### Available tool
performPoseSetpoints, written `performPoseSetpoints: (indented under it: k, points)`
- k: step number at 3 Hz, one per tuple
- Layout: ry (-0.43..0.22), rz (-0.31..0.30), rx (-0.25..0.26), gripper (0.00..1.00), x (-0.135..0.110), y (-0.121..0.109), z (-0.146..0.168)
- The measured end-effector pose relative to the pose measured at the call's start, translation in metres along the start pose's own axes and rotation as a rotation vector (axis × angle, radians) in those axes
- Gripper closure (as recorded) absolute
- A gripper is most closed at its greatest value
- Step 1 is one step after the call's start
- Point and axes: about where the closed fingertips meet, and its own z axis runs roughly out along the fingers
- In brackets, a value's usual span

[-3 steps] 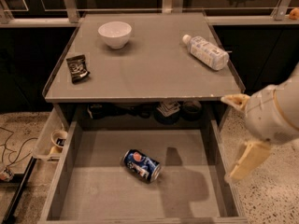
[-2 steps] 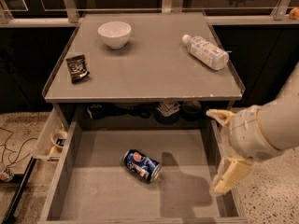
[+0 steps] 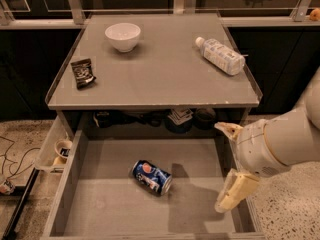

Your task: Pick pepsi can from top drawer and place on counter

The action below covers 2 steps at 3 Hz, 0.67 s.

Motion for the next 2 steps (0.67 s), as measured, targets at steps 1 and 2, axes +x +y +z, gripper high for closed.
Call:
performPoseSetpoints:
  k: [1,2]
  points:
    - [-0.043,0.046,-0.021,0.0,-0.007,0.005,0.047]
    - [-0.091,0.092,-0.001,0.0,-0.014,-0.001,0.088]
